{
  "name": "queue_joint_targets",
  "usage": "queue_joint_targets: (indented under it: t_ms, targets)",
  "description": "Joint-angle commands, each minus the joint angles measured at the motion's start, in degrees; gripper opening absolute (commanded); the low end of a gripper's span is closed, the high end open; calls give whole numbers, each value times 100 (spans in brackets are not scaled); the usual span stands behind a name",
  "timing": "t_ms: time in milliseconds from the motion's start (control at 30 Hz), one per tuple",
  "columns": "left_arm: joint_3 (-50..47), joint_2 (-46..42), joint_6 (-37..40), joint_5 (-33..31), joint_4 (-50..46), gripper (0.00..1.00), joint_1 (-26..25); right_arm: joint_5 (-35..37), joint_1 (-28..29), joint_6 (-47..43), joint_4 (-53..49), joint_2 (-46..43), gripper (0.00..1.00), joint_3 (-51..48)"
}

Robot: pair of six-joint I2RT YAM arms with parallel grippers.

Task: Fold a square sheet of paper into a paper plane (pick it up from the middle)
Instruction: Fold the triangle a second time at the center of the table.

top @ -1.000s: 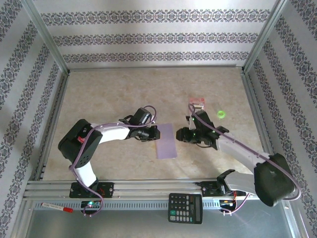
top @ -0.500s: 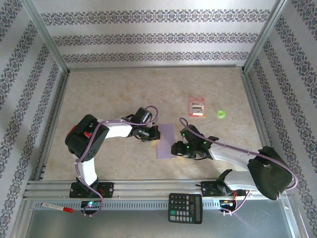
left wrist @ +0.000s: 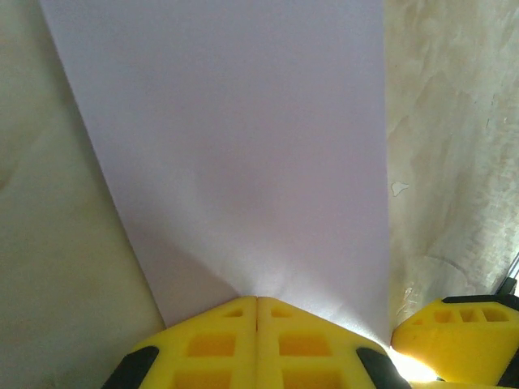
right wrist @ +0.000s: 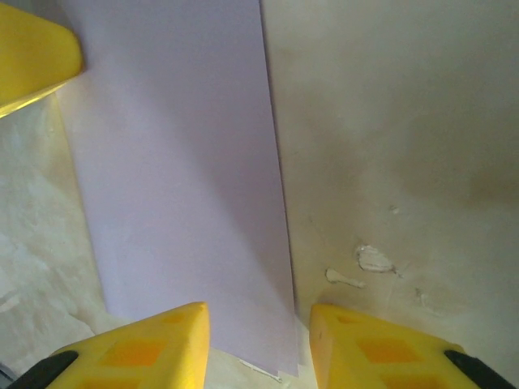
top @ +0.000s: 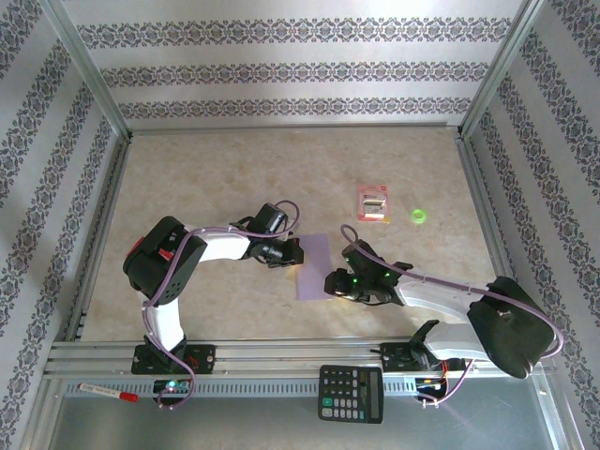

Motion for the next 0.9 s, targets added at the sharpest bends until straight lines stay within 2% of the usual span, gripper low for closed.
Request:
queue_joint_targets:
  t_ms: [0, 367, 867]
  targets:
    - [-62, 183, 143, -8, -77, 2, 55, -178, 117, 255, 490, 19, 36, -180]
    - [-10, 226, 221, -18, -175, 2, 73, -214, 78, 313, 538, -154, 32, -229]
    - [105, 264, 266, 10, -269, 2, 80, -99, -8, 404, 795, -429, 30, -488]
